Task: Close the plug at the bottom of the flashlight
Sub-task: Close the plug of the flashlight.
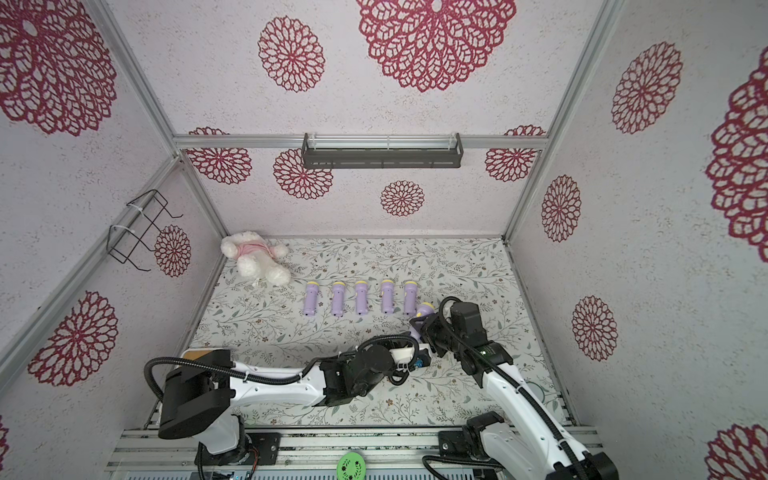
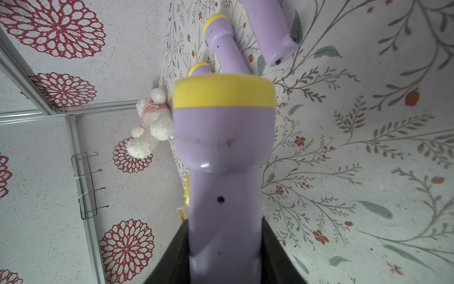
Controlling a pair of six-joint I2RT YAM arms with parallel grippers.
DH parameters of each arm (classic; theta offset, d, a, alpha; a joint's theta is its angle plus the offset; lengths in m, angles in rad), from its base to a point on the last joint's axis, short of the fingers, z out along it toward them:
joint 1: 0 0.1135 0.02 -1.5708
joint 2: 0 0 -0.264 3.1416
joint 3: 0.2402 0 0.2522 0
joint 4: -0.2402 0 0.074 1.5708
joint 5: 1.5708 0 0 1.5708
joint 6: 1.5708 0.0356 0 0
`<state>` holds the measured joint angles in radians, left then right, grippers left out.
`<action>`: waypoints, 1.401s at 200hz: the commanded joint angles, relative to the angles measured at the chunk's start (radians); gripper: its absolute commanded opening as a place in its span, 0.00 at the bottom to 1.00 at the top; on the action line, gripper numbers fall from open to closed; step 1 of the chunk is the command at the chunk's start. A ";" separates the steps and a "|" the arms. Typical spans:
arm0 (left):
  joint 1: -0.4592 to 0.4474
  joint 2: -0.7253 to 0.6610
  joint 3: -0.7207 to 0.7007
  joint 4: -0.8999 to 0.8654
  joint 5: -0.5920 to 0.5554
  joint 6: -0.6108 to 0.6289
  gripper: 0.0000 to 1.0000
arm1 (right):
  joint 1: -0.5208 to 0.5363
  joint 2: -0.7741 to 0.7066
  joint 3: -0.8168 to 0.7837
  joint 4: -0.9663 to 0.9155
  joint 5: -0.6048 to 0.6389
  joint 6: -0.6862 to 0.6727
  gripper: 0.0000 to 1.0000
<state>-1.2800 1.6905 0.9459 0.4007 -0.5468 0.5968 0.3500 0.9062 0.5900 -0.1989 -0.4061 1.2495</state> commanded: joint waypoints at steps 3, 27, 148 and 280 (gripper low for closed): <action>-0.018 -0.043 -0.019 0.040 -0.021 0.024 0.23 | 0.006 -0.028 -0.004 0.048 -0.025 0.015 0.00; -0.018 -0.052 -0.026 0.062 -0.042 0.033 0.23 | 0.006 -0.028 -0.010 0.055 -0.021 0.026 0.00; -0.022 -0.085 -0.064 0.133 -0.080 0.046 0.29 | 0.005 -0.033 -0.010 0.058 -0.020 0.029 0.00; -0.050 -0.072 -0.052 0.069 -0.020 0.004 0.61 | -0.008 -0.023 -0.001 0.056 -0.010 -0.003 0.00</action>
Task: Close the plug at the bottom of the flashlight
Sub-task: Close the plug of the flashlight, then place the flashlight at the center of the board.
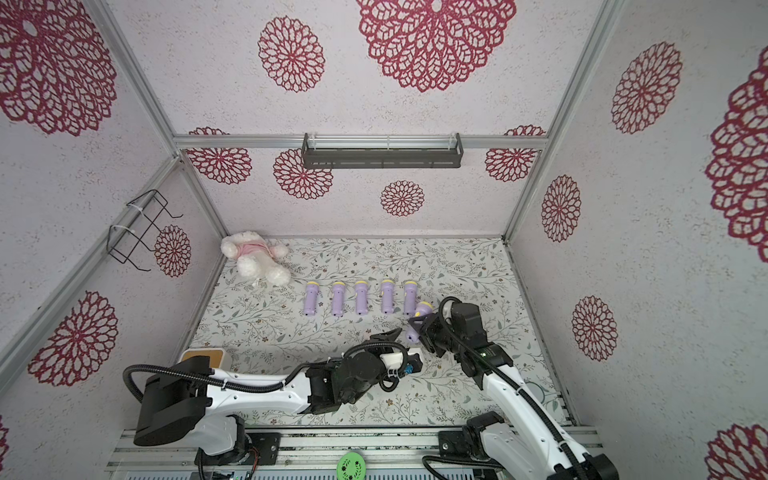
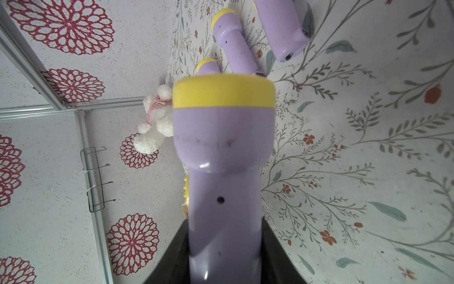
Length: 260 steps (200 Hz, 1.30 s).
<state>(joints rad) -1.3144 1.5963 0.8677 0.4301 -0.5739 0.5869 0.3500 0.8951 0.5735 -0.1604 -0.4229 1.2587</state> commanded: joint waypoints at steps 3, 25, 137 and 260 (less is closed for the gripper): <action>-0.016 0.022 0.026 0.040 0.007 0.016 0.62 | -0.011 -0.009 0.017 0.012 0.007 -0.019 0.00; -0.011 0.010 0.021 0.041 -0.001 0.017 0.63 | -0.022 0.009 0.039 -0.024 0.021 -0.072 0.00; 0.102 -0.237 -0.009 -0.178 -0.074 -0.237 0.96 | -0.092 0.228 0.353 -0.347 0.338 -0.556 0.00; 0.416 -0.425 0.091 -0.521 -0.131 -0.746 0.97 | -0.167 0.610 0.580 -0.328 0.412 -0.804 0.00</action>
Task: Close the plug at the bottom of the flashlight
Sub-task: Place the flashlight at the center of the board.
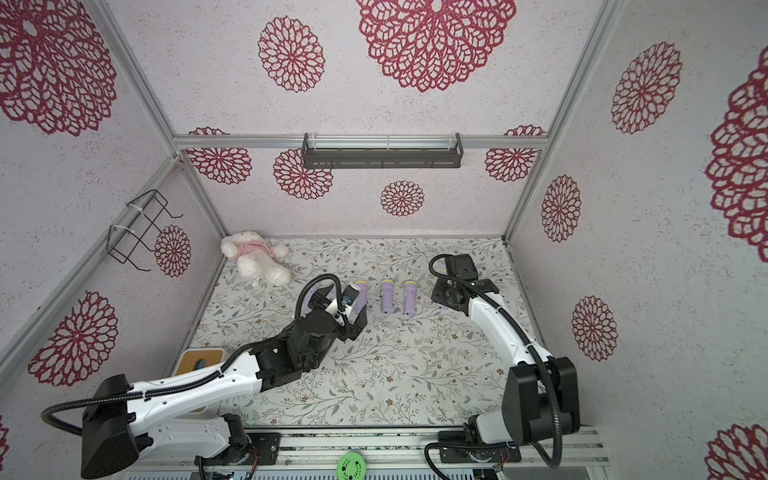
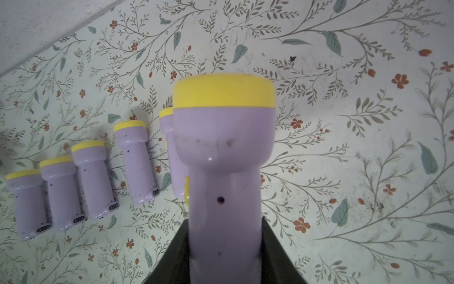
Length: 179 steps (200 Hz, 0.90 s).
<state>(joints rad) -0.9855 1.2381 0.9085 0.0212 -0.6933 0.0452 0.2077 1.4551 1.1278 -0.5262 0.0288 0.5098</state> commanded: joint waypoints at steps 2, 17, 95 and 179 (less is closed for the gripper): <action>0.096 -0.070 0.050 -0.118 -0.008 -0.214 0.97 | -0.026 0.057 0.025 0.041 -0.041 -0.056 0.00; 0.132 -0.100 0.046 -0.132 0.004 -0.249 0.97 | -0.027 0.104 0.036 0.049 -0.040 -0.058 0.00; 0.187 -0.117 0.047 -0.153 -0.045 -0.324 0.97 | -0.028 0.306 0.111 0.090 -0.020 -0.093 0.00; 0.187 -0.132 0.049 -0.166 -0.089 -0.333 0.97 | -0.024 0.405 0.139 0.148 -0.033 -0.125 0.00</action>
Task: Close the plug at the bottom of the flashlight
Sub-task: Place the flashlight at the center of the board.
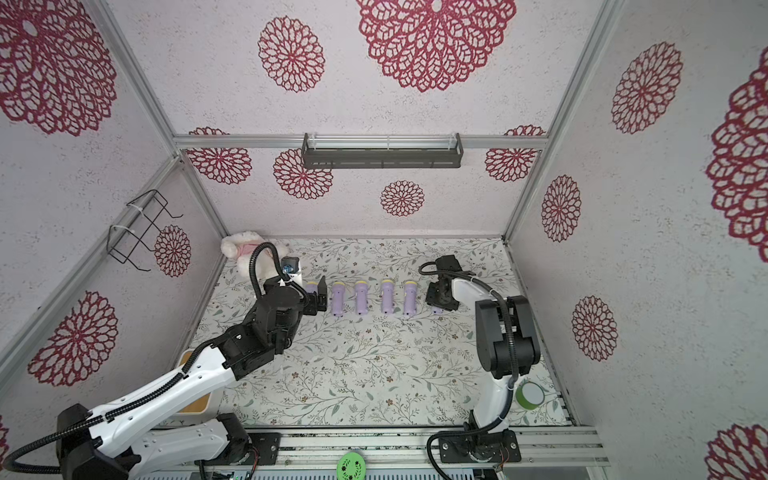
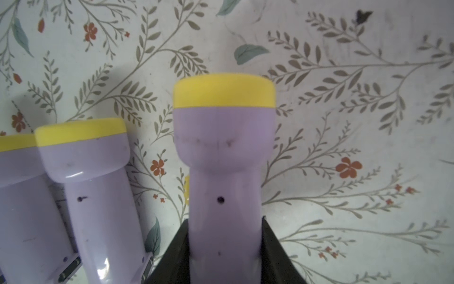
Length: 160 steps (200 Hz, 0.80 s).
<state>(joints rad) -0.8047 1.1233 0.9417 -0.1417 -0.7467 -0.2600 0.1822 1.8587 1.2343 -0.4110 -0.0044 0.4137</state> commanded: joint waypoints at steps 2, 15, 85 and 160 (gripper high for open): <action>0.006 -0.016 0.017 -0.004 -0.037 -0.027 0.97 | 0.002 0.004 0.035 0.032 0.003 -0.030 0.00; 0.006 -0.014 0.019 -0.010 -0.043 -0.025 0.97 | 0.002 0.020 0.040 0.029 0.008 -0.034 0.00; 0.006 -0.004 0.027 -0.019 -0.046 -0.022 0.97 | 0.033 0.049 0.038 0.048 0.039 -0.048 0.00; 0.005 -0.003 0.028 -0.021 -0.054 -0.021 0.97 | 0.063 0.065 0.014 0.072 0.069 -0.072 0.00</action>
<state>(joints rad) -0.8047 1.1229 0.9417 -0.1555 -0.7757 -0.2596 0.2325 1.9244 1.2449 -0.3523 0.0235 0.3717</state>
